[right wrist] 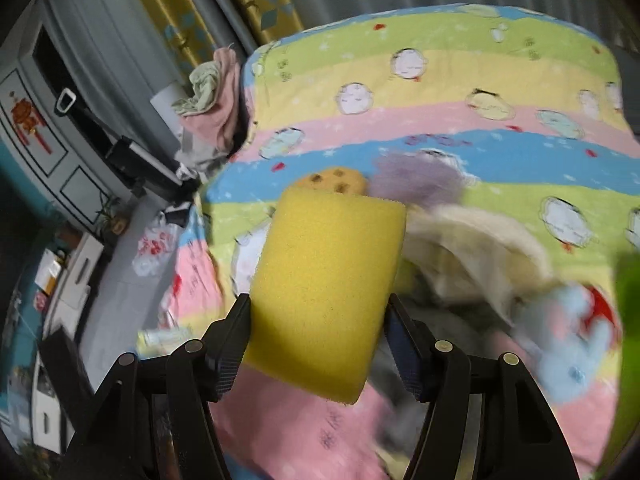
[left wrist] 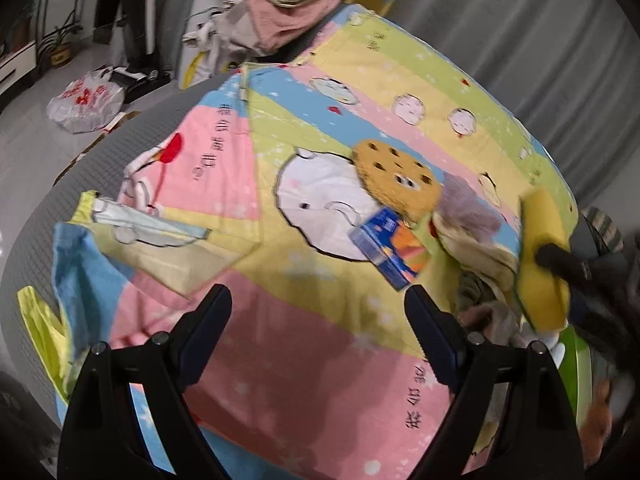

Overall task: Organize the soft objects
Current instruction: 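Lift the yellow sponge with the right gripper and carry it toward the green box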

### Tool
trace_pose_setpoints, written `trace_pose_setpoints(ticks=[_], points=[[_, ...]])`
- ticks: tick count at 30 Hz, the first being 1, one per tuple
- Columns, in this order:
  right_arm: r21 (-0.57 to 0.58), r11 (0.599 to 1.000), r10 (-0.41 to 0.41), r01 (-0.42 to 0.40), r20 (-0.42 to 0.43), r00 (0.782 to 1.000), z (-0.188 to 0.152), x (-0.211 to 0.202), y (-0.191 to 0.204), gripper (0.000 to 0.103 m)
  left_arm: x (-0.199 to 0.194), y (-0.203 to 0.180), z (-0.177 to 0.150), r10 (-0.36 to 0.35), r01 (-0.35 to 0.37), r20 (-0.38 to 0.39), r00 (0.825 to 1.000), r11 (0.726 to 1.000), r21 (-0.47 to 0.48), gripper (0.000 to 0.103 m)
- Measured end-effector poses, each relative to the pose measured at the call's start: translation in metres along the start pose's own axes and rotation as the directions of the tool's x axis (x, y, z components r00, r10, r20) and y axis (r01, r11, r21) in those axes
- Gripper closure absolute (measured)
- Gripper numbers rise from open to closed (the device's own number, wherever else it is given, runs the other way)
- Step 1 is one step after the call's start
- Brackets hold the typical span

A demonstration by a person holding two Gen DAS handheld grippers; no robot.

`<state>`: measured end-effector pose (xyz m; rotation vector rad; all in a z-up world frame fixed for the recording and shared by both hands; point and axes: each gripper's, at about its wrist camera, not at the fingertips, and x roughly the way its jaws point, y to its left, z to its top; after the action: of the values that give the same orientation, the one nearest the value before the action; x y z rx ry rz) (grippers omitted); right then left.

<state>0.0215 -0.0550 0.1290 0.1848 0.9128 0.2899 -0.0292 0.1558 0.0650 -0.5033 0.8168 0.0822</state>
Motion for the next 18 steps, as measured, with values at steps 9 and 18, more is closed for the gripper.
trace_pose_setpoints(ticks=[9,18], points=[[0.045,0.988,-0.142,0.145,-0.051,0.989,-0.054,-0.008,-0.062,0.036,0.001,-0.045,-0.025,-0.095,0.098,-0.032,0.995,0.99,0.105,0.015],[0.148,0.987,-0.068,0.069,-0.012,0.998,-0.062,-0.023,-0.095,0.016,0.008,-0.077,-0.049,-0.181,0.194,-0.089,0.979,0.967,0.167,0.015]])
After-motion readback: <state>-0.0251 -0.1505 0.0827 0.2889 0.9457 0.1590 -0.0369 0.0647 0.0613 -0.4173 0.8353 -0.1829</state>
